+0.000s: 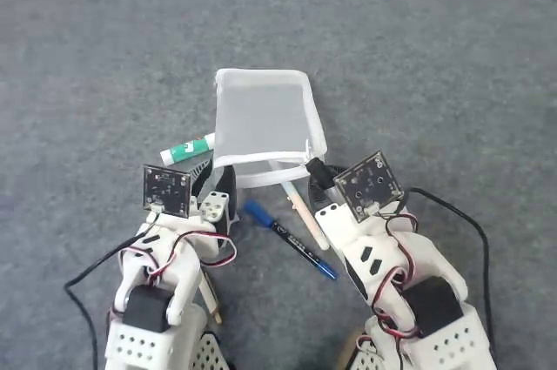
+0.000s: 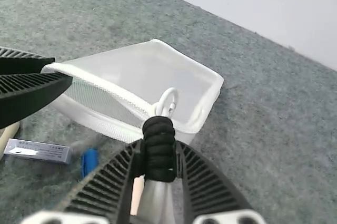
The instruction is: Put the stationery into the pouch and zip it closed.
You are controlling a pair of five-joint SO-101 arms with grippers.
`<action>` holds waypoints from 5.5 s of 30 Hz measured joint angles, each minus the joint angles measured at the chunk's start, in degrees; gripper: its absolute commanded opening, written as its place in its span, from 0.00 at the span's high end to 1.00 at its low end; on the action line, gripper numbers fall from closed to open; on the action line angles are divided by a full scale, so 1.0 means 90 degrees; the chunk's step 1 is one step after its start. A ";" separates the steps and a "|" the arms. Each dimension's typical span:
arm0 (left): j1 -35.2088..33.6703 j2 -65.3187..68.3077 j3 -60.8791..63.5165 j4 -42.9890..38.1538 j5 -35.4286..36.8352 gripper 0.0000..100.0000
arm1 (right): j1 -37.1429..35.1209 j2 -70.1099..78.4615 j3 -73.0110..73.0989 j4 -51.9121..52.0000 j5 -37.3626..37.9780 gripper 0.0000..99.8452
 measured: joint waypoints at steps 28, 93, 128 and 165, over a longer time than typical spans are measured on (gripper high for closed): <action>0.0000 0.0000 -0.1319 0.1289 -0.0537 0.99 | 0.0469 0.0000 0.0000 0.0147 0.0029 0.82; -0.4063 0.5441 -0.6046 0.2178 0.0254 0.99 | -0.0137 0.7941 -0.3897 -0.0479 -0.0508 0.82; -0.4063 0.5402 -0.6046 0.2335 0.0264 0.99 | -0.0586 1.1429 -0.5890 -0.0557 -0.0059 0.99; -0.4357 0.5451 -0.6037 0.2335 0.0244 0.99 | -0.0244 1.1507 -0.6281 0.1407 0.0361 0.99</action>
